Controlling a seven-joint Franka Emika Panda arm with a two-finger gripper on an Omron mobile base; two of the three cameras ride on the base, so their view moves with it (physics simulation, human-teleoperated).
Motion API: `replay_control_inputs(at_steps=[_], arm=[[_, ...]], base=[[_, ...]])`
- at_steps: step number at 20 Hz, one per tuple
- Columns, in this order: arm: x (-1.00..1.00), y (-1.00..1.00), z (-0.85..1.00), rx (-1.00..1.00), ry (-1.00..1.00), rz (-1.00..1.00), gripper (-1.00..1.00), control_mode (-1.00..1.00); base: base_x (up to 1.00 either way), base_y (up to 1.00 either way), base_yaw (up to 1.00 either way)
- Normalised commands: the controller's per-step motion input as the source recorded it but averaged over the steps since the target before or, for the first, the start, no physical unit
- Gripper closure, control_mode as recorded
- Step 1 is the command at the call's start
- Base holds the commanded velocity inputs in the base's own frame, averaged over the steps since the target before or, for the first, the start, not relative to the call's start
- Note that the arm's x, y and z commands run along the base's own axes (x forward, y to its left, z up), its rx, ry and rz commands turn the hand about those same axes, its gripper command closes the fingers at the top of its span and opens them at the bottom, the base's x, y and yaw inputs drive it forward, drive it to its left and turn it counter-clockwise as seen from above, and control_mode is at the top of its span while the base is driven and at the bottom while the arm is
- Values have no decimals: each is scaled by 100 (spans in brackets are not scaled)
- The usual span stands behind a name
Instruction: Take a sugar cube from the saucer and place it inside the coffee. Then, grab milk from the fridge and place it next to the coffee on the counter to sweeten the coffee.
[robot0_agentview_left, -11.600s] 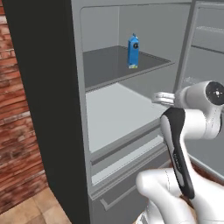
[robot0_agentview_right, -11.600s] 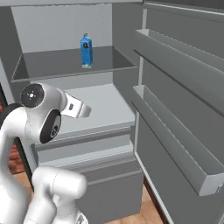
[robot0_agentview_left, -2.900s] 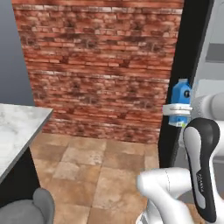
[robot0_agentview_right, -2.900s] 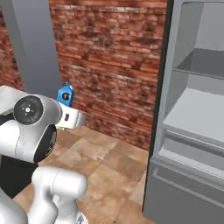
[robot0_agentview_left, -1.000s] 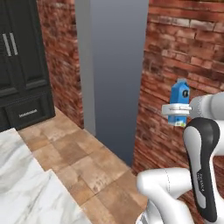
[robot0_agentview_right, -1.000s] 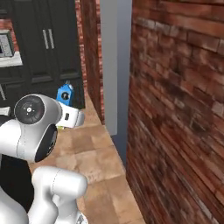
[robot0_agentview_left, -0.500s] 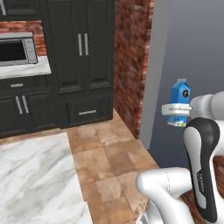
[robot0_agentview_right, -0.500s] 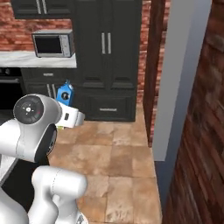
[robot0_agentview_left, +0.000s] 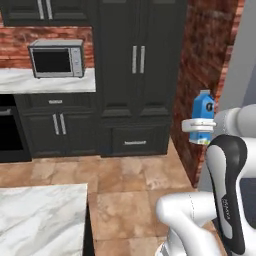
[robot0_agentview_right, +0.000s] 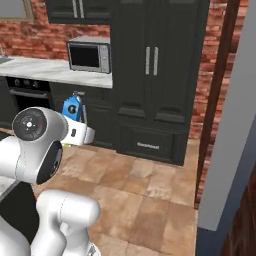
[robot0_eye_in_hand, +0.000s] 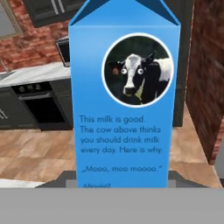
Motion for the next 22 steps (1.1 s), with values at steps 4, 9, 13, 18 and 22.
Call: replay_control_inputs(at_steps=[4, 9, 13, 18, 22], arm=[[0, 0, 0, 0, 0, 0, 100, 100], [0, 0, 0, 0, 0, 0, 100, 100], [0, 0, 0, 0, 0, 0, 100, 100], [0, 0, 0, 0, 0, 0, 100, 100], [0, 0, 0, 0, 0, 0, 100, 100]], base=[[100, -70, 41], [100, -49, 46], [100, -13, 47], [100, 0, 41], [100, 20, 35]])
